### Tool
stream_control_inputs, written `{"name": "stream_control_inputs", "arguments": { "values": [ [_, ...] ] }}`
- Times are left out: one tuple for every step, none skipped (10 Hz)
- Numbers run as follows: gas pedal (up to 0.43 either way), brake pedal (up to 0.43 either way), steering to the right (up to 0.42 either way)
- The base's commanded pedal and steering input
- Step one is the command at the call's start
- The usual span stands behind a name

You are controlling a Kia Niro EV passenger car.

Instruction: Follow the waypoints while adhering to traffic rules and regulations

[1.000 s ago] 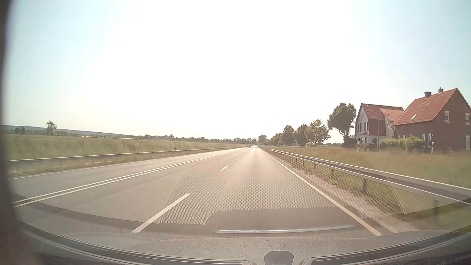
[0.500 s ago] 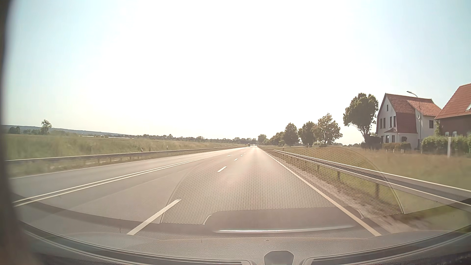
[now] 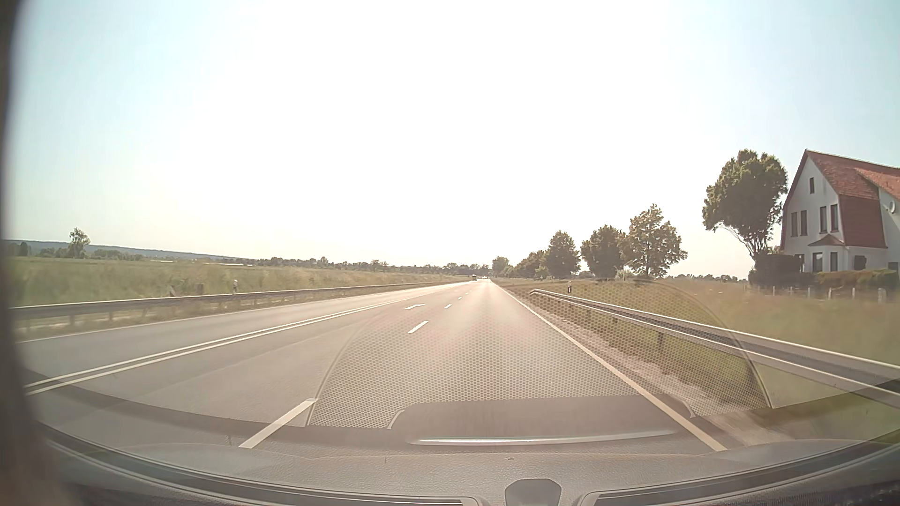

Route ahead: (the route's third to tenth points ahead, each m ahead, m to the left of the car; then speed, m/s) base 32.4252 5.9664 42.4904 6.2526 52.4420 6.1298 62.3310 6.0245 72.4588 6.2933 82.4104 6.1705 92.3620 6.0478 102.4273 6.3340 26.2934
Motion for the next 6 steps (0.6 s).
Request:
{"name": "stream_control_inputs", "arguments": {
  "values": [
    [0.461, 0.006, 0.004],
    [0.461, 0.006, 0.004],
    [0.461, 0.006, 0.004],
    [0.461, 0.006, 0.004],
    [0.461, 0.006, 0.004],
    [0.461, 0.006, 0.004]
  ]
}}
